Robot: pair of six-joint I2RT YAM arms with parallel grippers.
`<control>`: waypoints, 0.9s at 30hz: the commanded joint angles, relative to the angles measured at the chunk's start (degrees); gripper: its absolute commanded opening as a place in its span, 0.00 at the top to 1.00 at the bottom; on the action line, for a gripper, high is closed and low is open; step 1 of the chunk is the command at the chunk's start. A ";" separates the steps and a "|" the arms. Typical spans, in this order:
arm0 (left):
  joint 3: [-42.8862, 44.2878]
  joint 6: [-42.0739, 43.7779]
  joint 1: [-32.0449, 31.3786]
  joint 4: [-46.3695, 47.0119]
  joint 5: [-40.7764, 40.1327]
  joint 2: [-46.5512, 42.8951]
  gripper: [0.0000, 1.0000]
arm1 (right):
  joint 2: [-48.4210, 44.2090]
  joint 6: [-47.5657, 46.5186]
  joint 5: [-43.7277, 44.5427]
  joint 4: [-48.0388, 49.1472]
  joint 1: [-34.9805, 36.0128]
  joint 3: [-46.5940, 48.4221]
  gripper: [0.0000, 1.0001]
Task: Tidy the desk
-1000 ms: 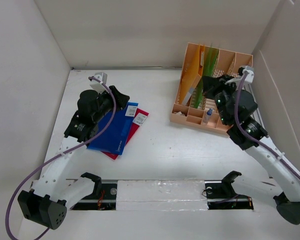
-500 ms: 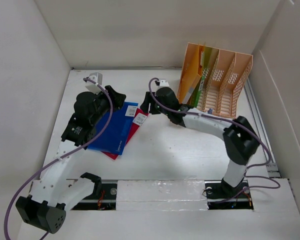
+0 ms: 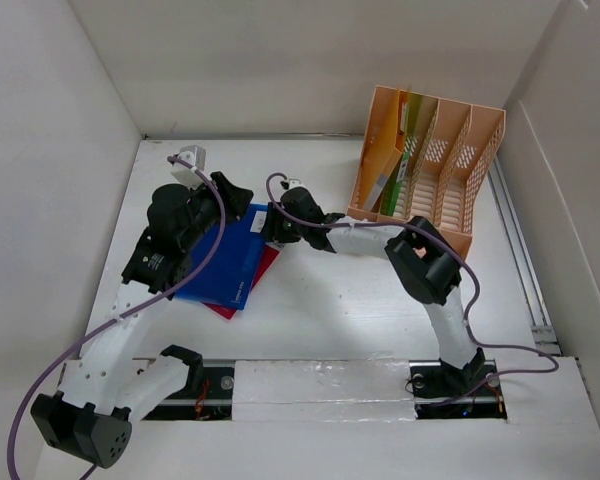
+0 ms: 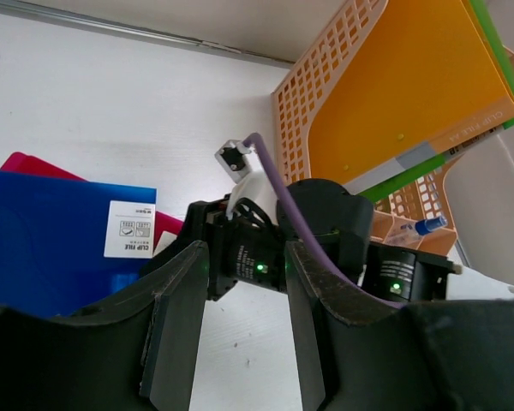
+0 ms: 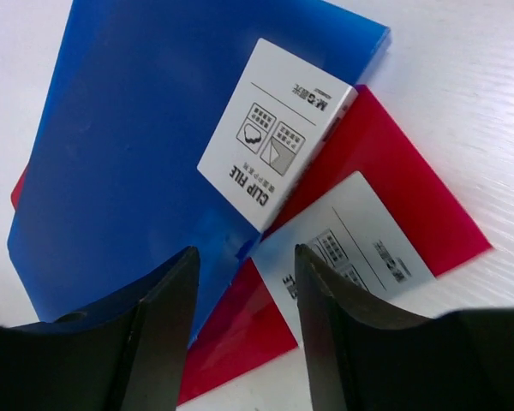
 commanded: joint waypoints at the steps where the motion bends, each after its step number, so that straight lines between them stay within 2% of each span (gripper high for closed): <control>1: 0.32 0.76 0.21 1.50 0.95 -0.61 0.63 | 2.12 2.42 -2.27 3.39 0.54 4.26 0.47; 4: 0.32 0.76 0.21 1.76 2.00 -0.61 0.63 | 4.50 3.65 -3.15 3.74 0.54 5.14 0.60; 5: 0.15 0.67 0.21 1.94 1.92 -0.61 0.63 | 4.76 4.09 -3.33 3.91 0.54 4.88 0.68; 6: 0.24 0.76 0.21 1.76 1.22 -0.61 0.63 | 4.77 4.70 -3.33 3.92 0.54 4.62 0.84; 9: 0.33 0.76 0.21 1.67 2.17 -0.35 0.63 | 3.54 5.67 -2.80 5.23 0.54 2.51 1.00; 20: 0.41 0.94 0.21 1.41 1.12 -0.61 0.63 | -20.87 6.20 4.23 8.49 0.54 -16.90 1.00; 23: 0.15 0.76 0.21 2.20 2.35 -0.70 0.63 | -23.18 6.73 2.48 9.19 0.01 -21.57 1.00; 24: 0.32 0.76 0.21 2.11 2.53 -0.44 0.63 | -23.01 6.56 1.16 10.23 0.01 -21.93 0.95; 26: 0.59 0.76 0.21 1.67 2.53 0.09 0.63 | -21.61 6.56 -3.76 10.51 0.01 -20.36 0.79; 27: 0.50 0.67 0.21 1.67 3.05 0.00 0.63 | -19.69 5.86 -4.55 10.33 0.71 -19.30 0.62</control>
